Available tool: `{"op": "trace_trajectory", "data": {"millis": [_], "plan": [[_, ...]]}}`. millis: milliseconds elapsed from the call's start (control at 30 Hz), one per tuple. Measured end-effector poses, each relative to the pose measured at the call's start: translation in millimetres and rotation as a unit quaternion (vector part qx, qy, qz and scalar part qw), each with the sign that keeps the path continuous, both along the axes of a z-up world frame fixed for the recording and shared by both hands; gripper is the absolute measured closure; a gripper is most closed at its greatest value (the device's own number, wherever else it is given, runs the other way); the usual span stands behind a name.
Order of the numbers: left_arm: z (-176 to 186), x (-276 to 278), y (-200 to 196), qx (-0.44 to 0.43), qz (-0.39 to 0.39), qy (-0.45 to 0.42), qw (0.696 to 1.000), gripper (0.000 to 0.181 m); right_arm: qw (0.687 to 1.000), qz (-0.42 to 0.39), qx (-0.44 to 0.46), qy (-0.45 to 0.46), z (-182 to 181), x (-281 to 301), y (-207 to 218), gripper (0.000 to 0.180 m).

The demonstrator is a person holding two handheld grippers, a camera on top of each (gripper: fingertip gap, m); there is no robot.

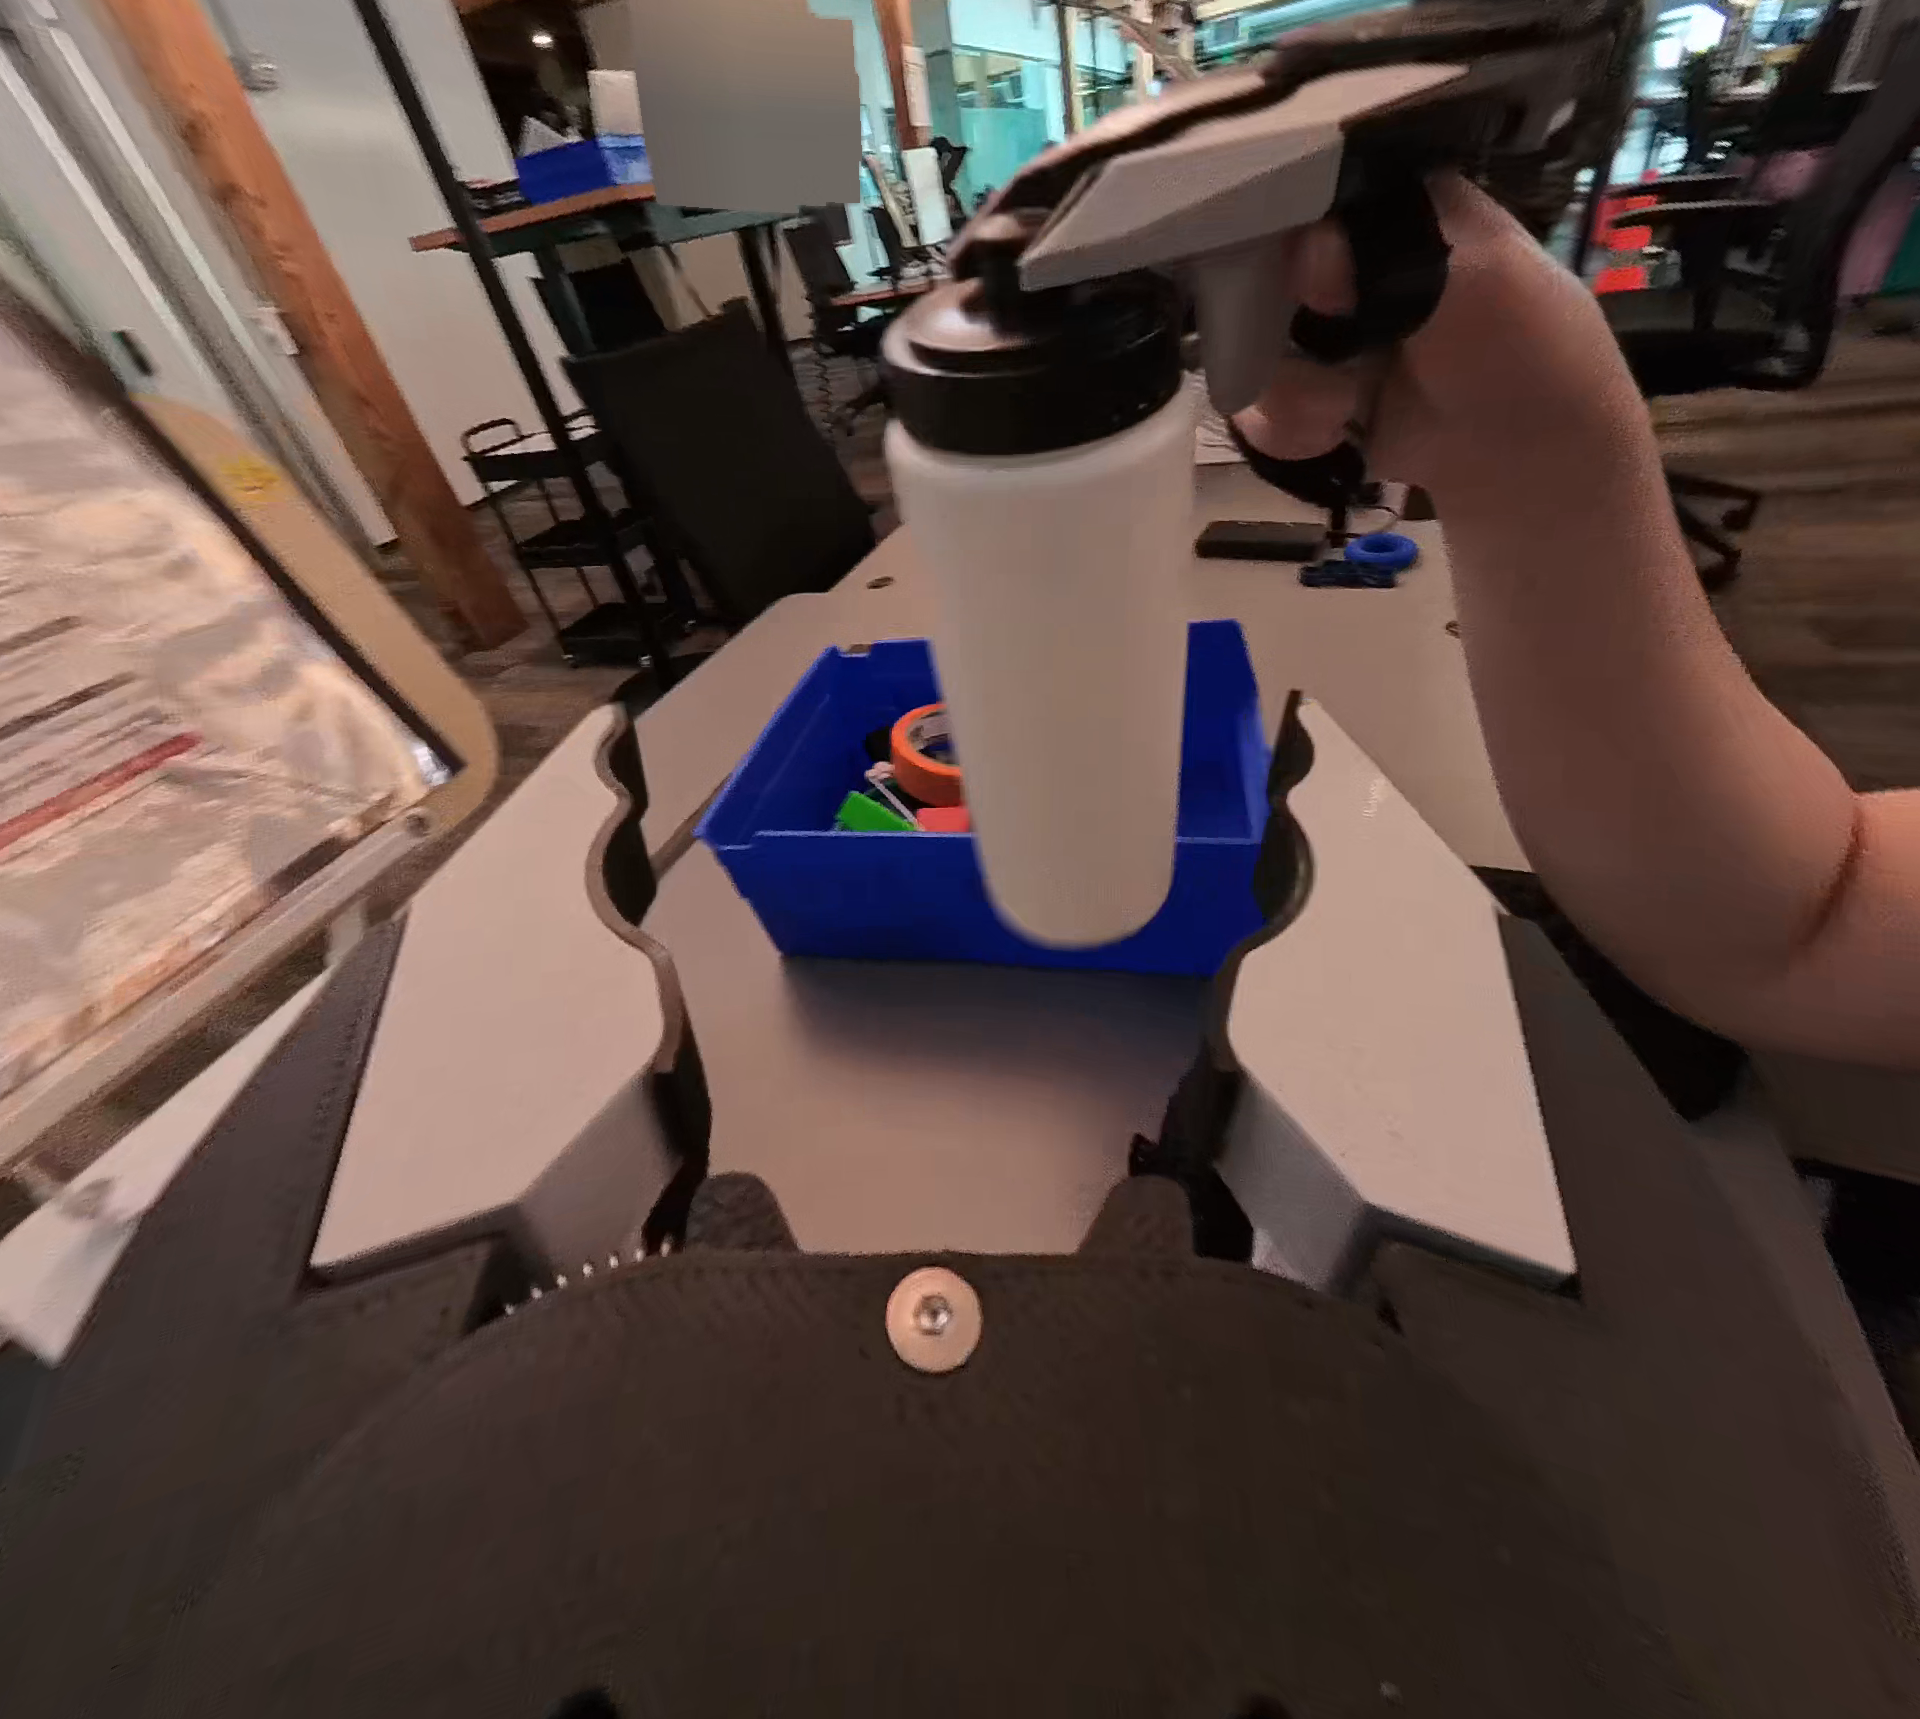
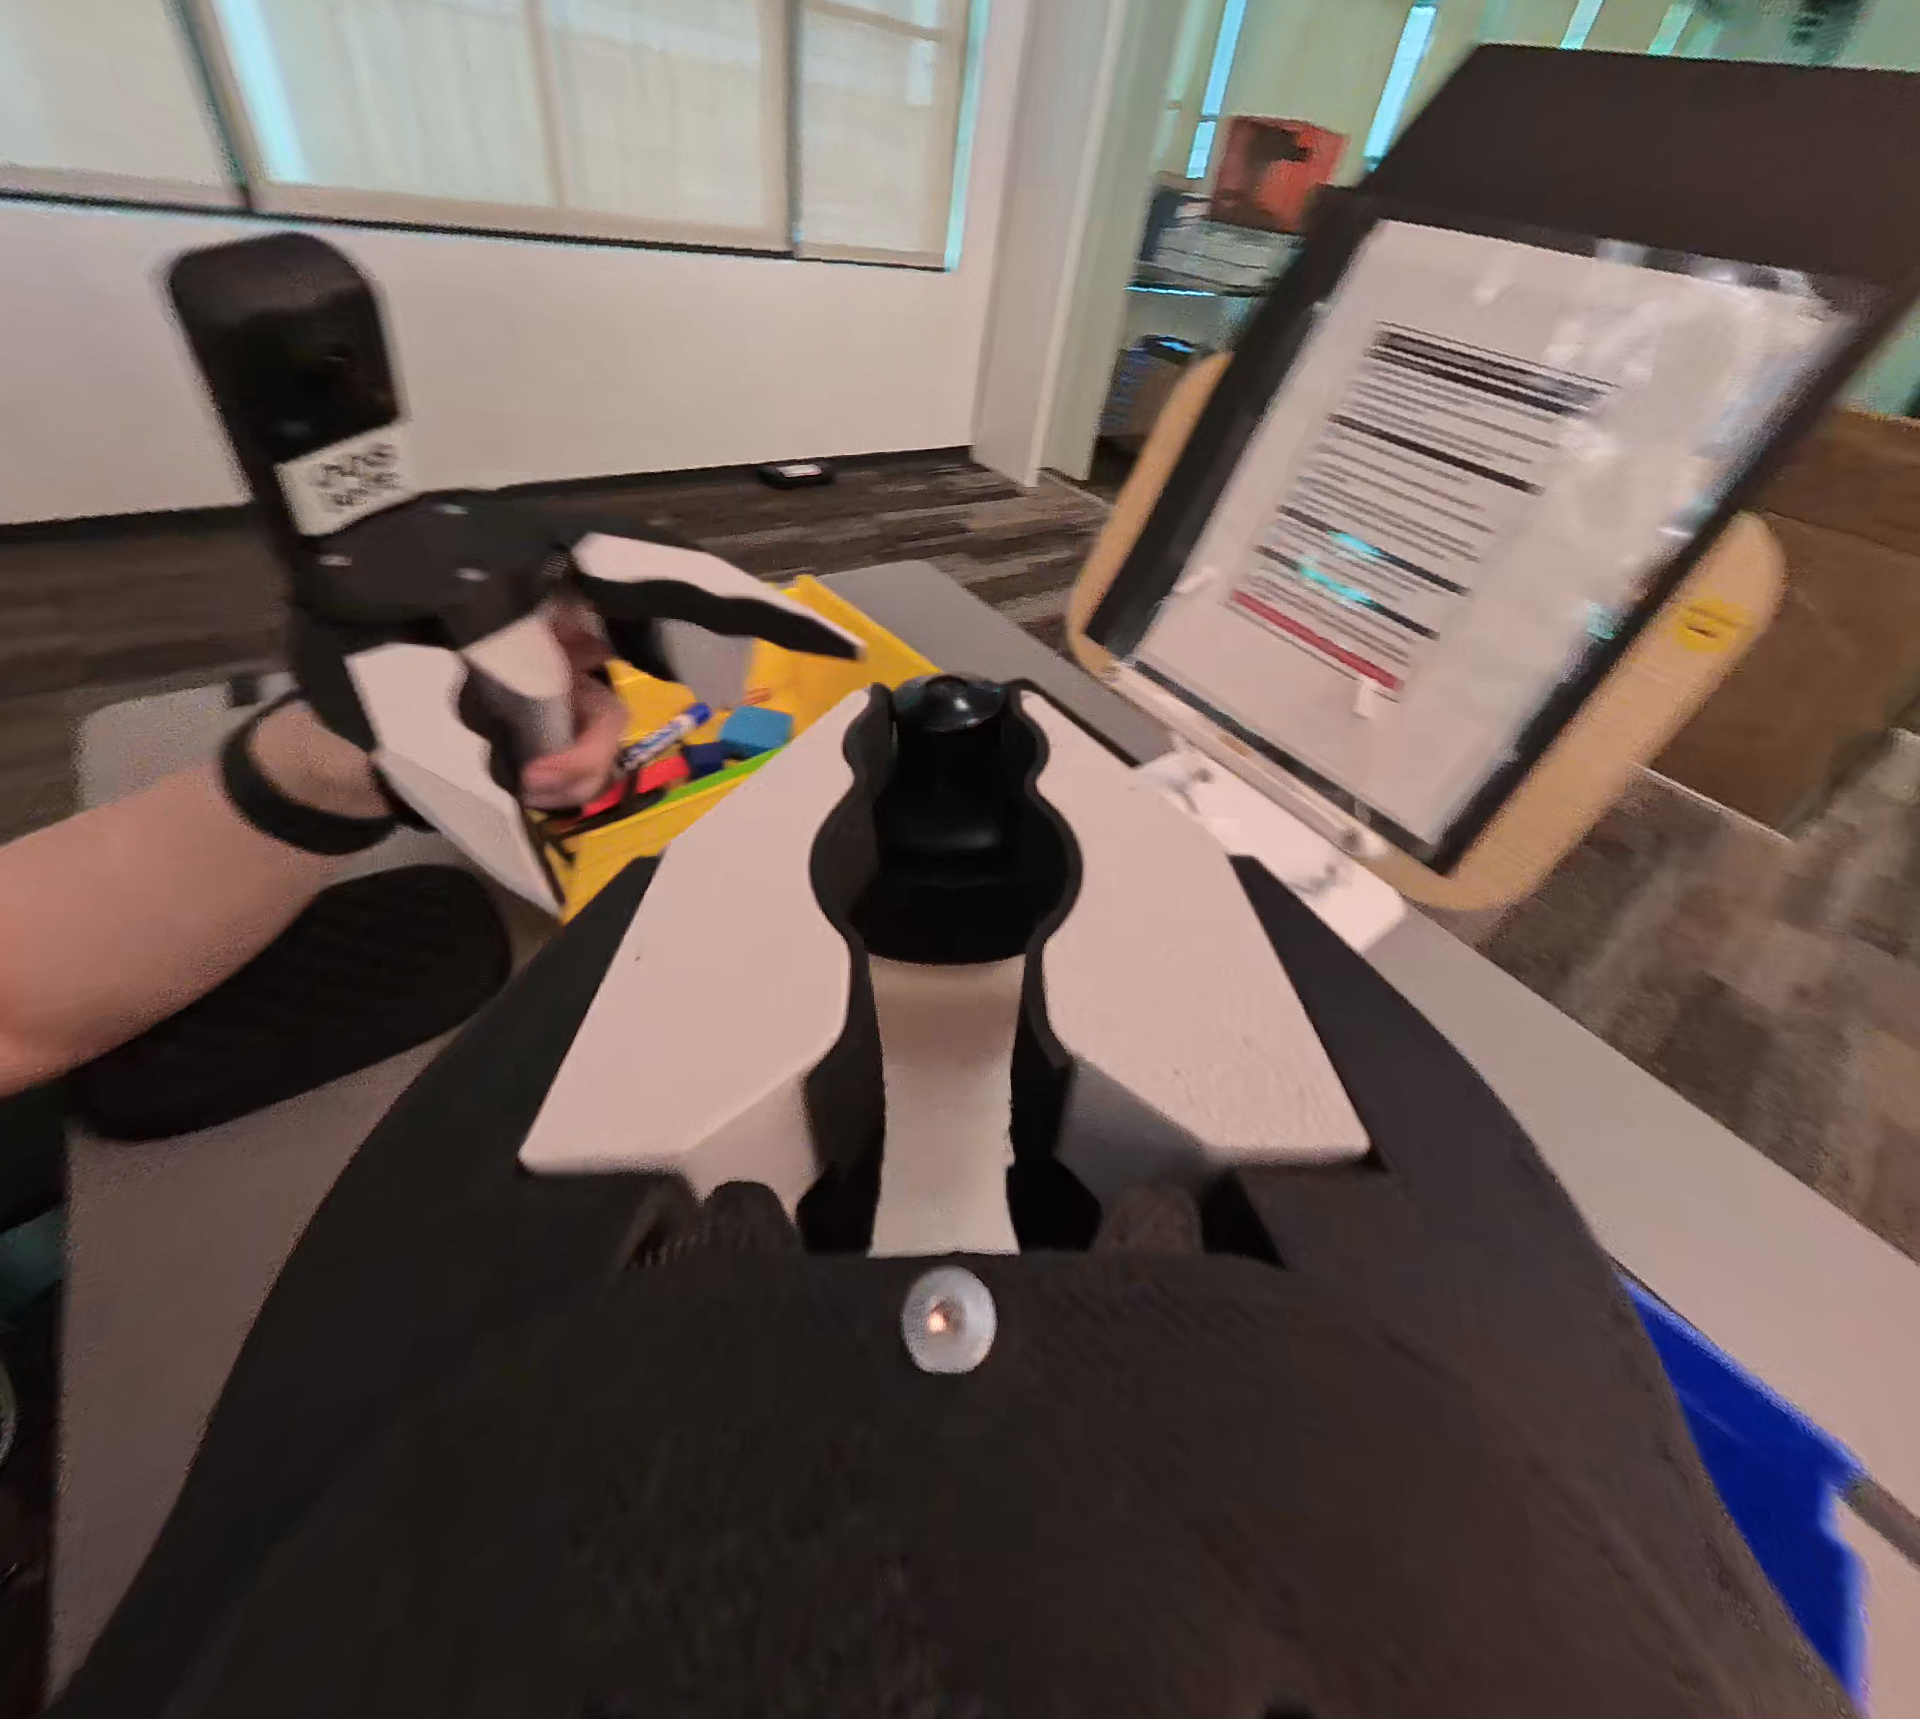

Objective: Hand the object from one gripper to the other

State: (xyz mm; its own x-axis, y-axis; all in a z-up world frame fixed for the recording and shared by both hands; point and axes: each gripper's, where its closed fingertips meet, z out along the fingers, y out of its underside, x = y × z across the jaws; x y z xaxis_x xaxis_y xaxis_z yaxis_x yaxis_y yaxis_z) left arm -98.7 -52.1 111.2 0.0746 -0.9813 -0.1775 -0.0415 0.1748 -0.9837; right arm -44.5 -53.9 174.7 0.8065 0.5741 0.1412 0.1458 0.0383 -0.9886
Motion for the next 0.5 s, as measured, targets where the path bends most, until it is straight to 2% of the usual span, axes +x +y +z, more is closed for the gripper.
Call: {"op": "trace_trajectory", "data": {"millis": [100,167,267,333,433,500], "plan": [[-6,11,-15,-0.006,-0.036,-0.001,0.999,0.057,0.998,0.065,-0.004,-0.026,-5,-44,-12,0.160],[-2,9,-22,-0.023,-0.065,-0.012,0.998,0.059,0.994,0.101,-0.006,-0.042,-9,-69,-21,0.160],[-3,-1,-41,-0.031,-0.136,0.007,0.990,0.095,0.991,0.118,0.003,-0.061,-12,-90,-28,0.160],[-3,-5,-44,-0.016,-0.141,0.026,0.990,0.096,0.988,0.123,0.049,-0.077,-6,-95,-31,0.160],[9,-13,-31,-0.027,-0.107,0.014,0.994,0.096,0.982,0.099,0.148,-0.067,16,-88,-31,0.135],[19,-23,-15,-0.060,-0.086,-0.008,0.994,0.096,0.979,0.097,0.169,-0.055,21,-81,-31,0.122]]}}
